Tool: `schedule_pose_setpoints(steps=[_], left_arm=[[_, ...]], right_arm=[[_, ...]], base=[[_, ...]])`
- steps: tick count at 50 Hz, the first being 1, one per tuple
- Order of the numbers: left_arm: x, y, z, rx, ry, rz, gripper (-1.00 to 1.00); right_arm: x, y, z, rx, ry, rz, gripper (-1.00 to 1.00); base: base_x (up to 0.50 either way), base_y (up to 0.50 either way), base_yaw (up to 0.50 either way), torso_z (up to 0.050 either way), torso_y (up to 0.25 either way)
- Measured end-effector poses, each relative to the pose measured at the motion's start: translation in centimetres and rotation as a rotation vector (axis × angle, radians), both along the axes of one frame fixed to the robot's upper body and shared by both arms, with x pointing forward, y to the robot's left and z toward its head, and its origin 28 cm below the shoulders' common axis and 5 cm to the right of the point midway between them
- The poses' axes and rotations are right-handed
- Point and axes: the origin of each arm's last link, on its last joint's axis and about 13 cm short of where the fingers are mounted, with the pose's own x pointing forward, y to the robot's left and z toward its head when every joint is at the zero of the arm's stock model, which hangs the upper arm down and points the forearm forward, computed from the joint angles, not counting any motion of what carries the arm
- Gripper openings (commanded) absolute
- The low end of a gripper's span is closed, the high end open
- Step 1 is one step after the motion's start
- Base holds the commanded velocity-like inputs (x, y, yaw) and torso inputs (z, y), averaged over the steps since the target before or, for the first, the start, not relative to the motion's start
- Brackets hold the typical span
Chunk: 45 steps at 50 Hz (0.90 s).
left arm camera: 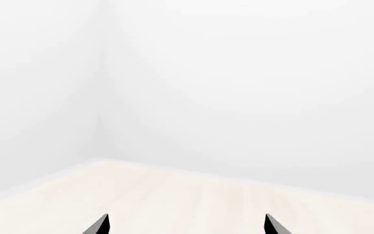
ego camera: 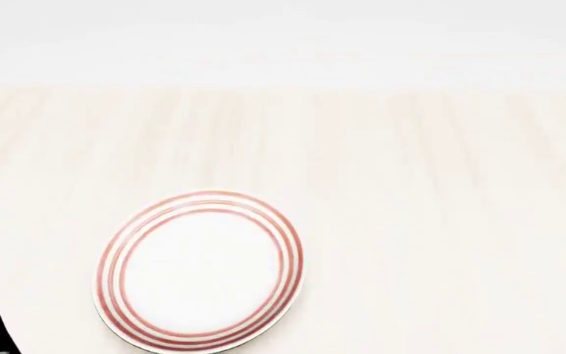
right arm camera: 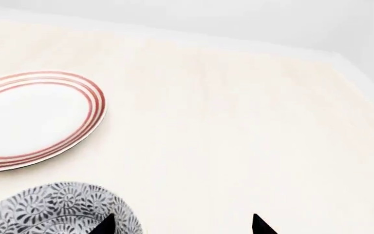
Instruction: Put the bowl on the plate.
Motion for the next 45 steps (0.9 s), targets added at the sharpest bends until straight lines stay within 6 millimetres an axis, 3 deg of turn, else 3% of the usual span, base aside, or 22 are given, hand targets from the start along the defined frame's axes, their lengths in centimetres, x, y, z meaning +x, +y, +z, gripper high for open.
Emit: schedule_pose_setpoints(steps=[45], left_arm=[[-0.2,0.0,0.3,-0.011,-0.003,-0.001,1.00]], right_arm=[[2.6,0.1,-4.1,0.148,0.203,0.136,1.00]], base=[[0.00,0.00,0.00,0.000,0.000]])
